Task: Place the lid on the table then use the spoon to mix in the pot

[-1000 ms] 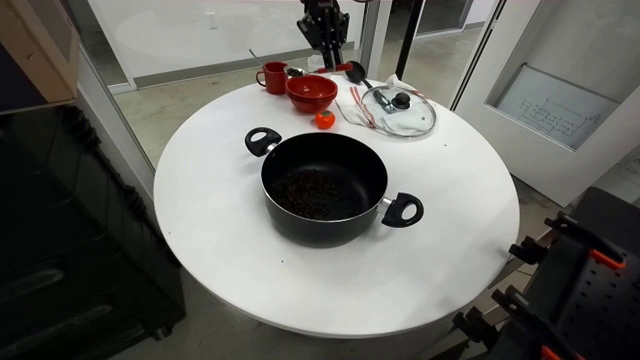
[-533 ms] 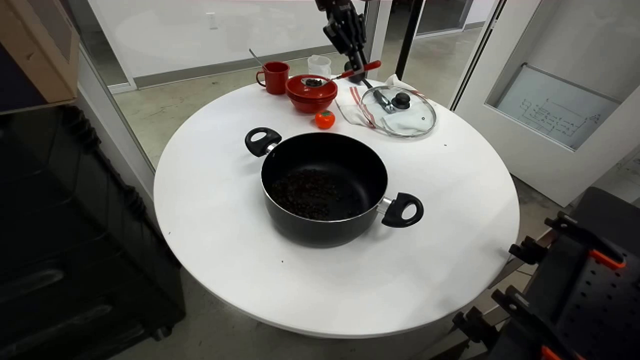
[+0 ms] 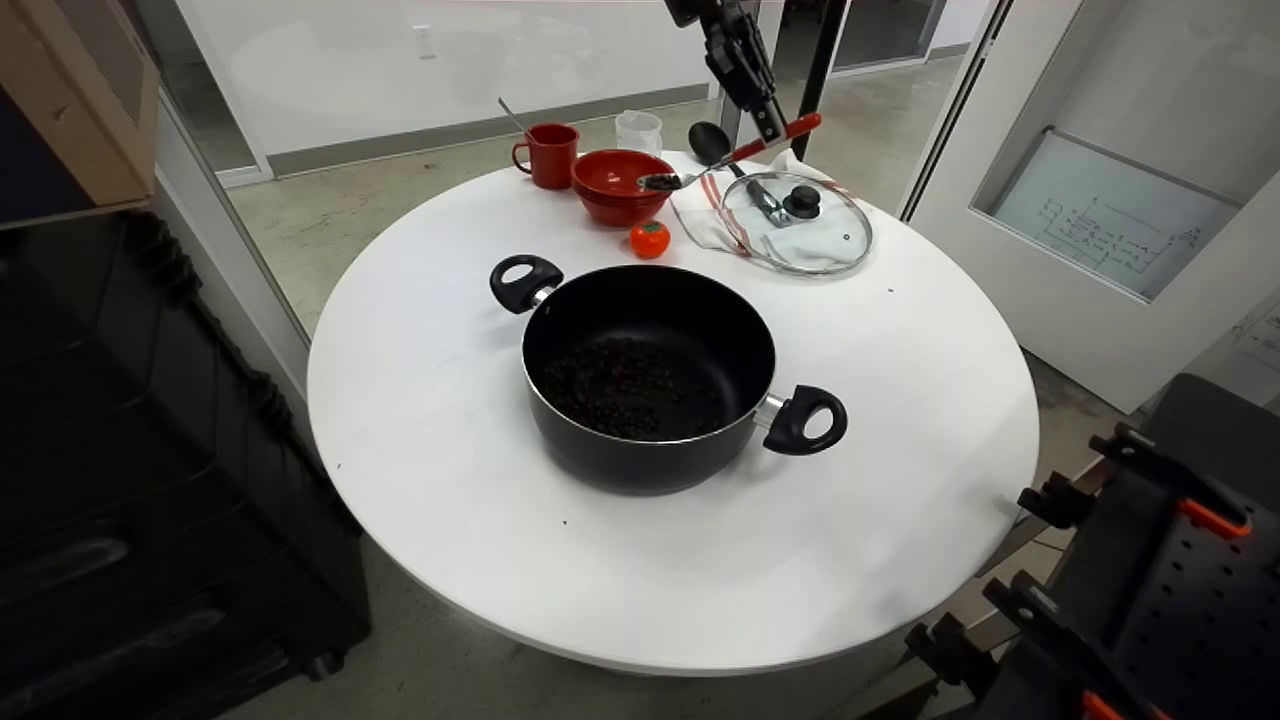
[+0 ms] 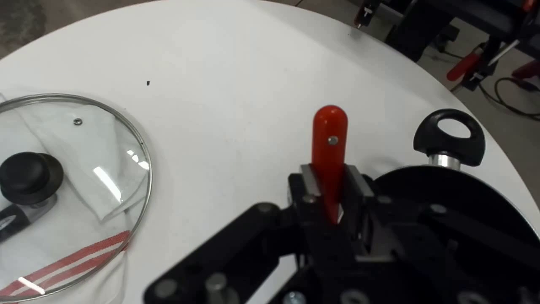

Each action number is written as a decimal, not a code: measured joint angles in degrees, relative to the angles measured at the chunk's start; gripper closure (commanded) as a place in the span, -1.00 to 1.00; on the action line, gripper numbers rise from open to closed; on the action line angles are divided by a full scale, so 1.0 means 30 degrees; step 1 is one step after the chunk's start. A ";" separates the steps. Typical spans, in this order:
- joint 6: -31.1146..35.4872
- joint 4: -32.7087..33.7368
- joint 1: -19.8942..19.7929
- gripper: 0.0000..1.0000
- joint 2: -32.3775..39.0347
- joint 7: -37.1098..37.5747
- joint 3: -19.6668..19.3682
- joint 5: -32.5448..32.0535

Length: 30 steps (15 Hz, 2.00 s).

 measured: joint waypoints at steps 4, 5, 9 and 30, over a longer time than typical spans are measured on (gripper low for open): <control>0.1356 -0.3620 0.0121 0.91 -0.1936 -0.0982 0.0043 -0.1150; 0.1764 -0.4566 0.0152 0.91 -0.2422 -0.1175 0.0065 -0.1481; 0.3685 -0.8428 0.0227 0.91 -0.4365 -0.1664 0.0209 -0.2597; 2.0825 -2.6775 0.2679 0.91 -1.1860 0.6238 0.0799 -0.9508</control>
